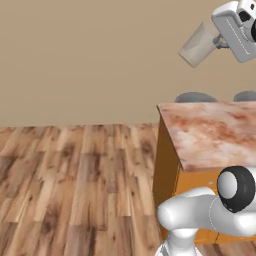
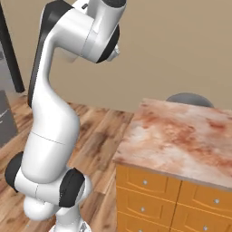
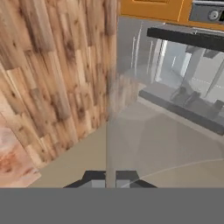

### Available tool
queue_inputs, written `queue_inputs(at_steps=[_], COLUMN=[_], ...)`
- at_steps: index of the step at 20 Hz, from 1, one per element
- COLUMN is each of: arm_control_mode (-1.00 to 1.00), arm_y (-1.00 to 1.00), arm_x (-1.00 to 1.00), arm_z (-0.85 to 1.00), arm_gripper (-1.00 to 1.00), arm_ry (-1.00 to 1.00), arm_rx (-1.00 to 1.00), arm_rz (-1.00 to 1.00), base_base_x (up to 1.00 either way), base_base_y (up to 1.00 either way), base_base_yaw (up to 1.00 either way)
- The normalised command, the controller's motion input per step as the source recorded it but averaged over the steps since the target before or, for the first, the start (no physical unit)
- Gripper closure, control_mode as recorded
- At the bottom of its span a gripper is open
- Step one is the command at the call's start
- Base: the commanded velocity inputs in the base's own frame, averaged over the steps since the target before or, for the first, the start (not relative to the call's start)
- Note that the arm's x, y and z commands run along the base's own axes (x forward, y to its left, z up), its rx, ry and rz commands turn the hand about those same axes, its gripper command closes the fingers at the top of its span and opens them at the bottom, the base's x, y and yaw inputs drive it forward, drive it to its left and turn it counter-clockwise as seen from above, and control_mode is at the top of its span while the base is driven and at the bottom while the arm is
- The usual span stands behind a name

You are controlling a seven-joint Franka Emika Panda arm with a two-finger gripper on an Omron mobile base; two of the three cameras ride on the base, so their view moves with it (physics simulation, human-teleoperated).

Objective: There is a bowl on the dining counter. Grab a lemon wedge from the fridge and place it in the bowl. Then get the liquor bottle and glass cup from the cabinet and place them next to the bowl.

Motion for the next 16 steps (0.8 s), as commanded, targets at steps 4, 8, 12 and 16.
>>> queue_inputs(at_steps=[4,8,12,16], arm_control_mode=[1.00,1.00,1.00,1.00], arm_y=[0.00,0.00,0.00,0.00], arm_x=[0.00,0.00,0.00,0.00], arm_z=[0.00,0.00,0.00,0.00], arm_gripper=[1.00,1.00,1.00,1.00], arm_ry=[0.00,0.00,0.00,0.00], arm_rx=[0.00,0.00,0.00,0.00], arm_rz=[0.00,0.00,0.00,0.00], base_base_x=[0.40,0.43,0.56,0.79], base_base_y=[0.61,0.61,0.60,0.59], base_base_yaw=[-0.47,-0.48,-0.46,-0.42])
